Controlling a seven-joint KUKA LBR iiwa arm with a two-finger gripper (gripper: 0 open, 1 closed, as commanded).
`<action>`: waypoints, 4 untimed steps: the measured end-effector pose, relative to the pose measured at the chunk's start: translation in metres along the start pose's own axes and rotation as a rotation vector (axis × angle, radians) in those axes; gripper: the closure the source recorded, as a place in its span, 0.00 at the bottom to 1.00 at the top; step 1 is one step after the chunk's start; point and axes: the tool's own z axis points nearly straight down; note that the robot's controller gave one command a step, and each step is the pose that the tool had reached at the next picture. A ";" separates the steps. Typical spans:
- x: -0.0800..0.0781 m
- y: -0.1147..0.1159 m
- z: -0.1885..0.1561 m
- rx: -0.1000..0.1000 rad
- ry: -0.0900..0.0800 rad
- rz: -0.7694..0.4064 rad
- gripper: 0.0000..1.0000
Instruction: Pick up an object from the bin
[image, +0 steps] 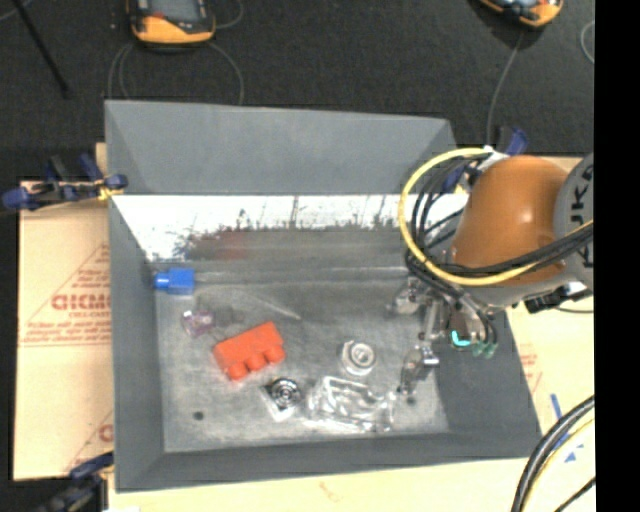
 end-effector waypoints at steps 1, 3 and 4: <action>-0.031 0.053 0.074 0.003 -0.012 -0.205 0.00; -0.024 0.040 0.078 -0.004 -0.006 -0.137 1.00; -0.021 0.035 0.088 0.001 -0.016 -0.105 1.00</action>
Offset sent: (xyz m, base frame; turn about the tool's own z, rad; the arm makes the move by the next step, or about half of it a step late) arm 0.0366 0.0762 -0.1154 -0.2602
